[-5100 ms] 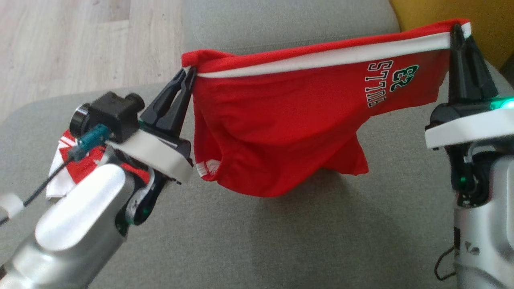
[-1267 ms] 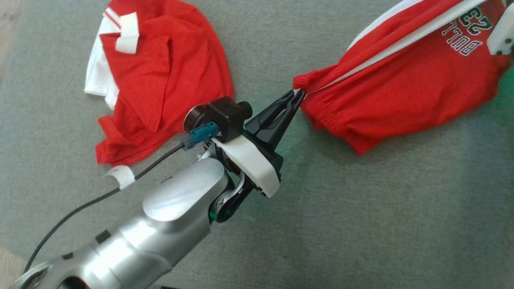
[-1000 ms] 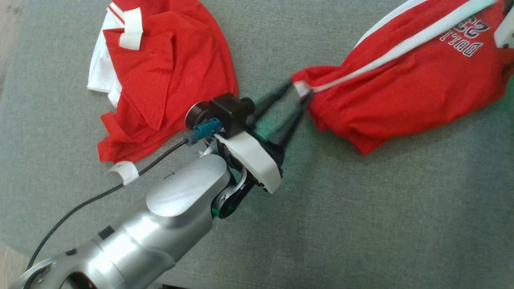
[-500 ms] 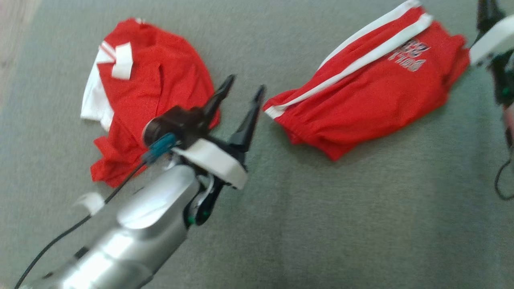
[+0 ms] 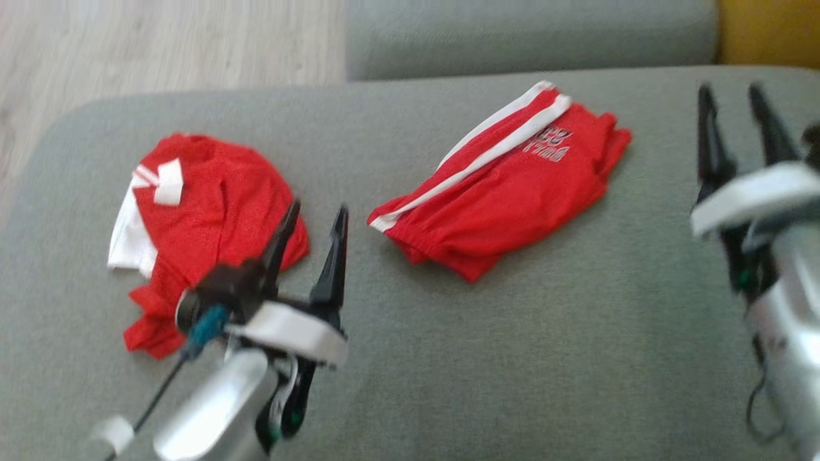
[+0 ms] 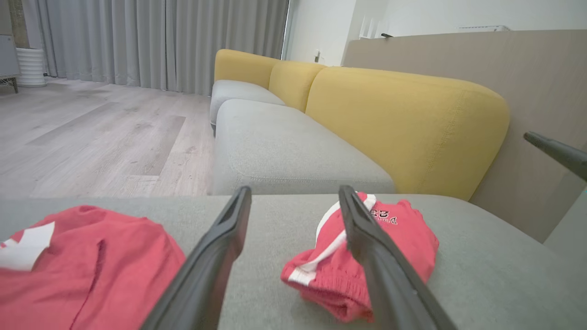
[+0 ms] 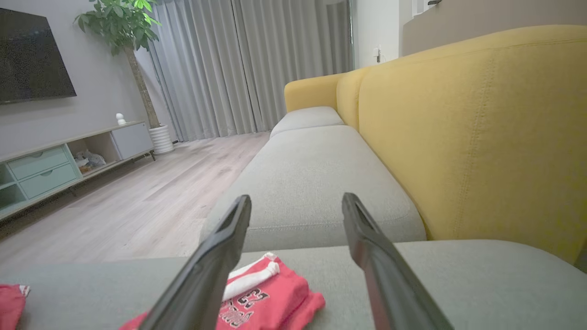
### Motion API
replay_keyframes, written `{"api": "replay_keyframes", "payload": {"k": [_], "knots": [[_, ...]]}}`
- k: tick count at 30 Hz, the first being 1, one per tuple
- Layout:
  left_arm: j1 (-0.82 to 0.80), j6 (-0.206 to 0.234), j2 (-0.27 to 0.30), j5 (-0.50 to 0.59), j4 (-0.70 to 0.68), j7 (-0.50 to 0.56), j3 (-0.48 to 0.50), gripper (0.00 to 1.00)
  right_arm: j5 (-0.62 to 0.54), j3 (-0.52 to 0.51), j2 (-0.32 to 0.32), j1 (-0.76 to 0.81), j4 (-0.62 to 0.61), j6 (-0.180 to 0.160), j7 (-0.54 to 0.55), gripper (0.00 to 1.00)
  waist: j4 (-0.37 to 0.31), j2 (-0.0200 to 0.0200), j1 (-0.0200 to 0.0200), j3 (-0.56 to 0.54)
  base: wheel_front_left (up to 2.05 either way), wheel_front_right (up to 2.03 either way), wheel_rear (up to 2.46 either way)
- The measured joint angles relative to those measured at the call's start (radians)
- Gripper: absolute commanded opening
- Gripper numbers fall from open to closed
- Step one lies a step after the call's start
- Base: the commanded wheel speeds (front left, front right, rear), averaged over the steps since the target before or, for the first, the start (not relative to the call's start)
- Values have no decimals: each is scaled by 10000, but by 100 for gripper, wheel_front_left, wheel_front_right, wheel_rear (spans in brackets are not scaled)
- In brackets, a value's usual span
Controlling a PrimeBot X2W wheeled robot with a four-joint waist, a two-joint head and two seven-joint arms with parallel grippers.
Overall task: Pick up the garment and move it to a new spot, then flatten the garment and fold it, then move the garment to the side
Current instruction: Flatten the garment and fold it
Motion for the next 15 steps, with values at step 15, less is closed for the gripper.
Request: {"api": "replay_keyframes", "payload": {"k": [15], "knots": [[2585,-320,-610,1189,-50,0,1820,100,-2286,-2694,2397,4683,-3258,0,224,100,-439,0,2,-557,0,0,0]]}}
